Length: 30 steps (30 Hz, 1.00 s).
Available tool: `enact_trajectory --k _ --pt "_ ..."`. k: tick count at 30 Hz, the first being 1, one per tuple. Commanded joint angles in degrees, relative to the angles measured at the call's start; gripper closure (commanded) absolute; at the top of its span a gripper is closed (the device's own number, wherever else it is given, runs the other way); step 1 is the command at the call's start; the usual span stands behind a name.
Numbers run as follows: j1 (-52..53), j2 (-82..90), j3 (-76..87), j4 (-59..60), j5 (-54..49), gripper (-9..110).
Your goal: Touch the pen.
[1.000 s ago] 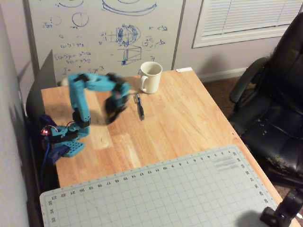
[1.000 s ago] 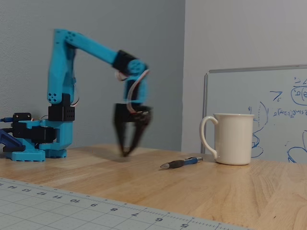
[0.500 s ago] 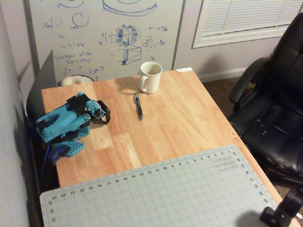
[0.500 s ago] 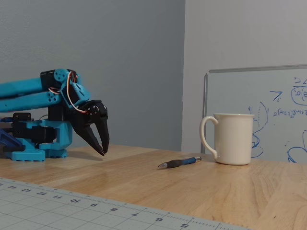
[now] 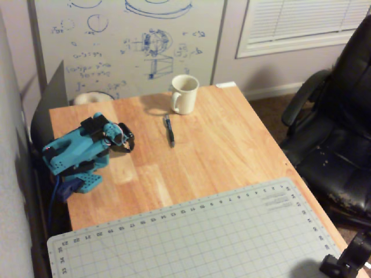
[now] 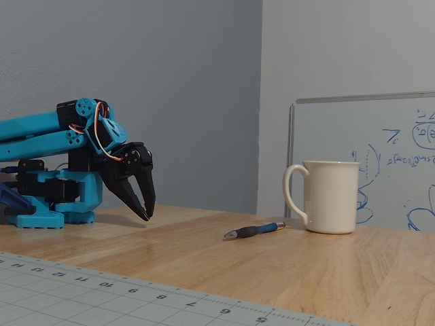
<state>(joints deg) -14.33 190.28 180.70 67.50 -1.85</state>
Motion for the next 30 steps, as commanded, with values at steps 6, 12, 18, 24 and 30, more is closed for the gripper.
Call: enact_trajectory --k 6,12,18,24,30 --pt "-0.3 1.8 -4.0 -0.4 -0.1 101" --pt "-0.2 -2.6 -12.4 -7.6 0.4 101" --pt "-0.2 -24.7 -21.1 -21.6 0.2 101" --pt "1.4 -55.7 -38.2 -32.7 0.1 101" --pt "5.1 -77.0 -56.5 -33.2 -0.1 101"
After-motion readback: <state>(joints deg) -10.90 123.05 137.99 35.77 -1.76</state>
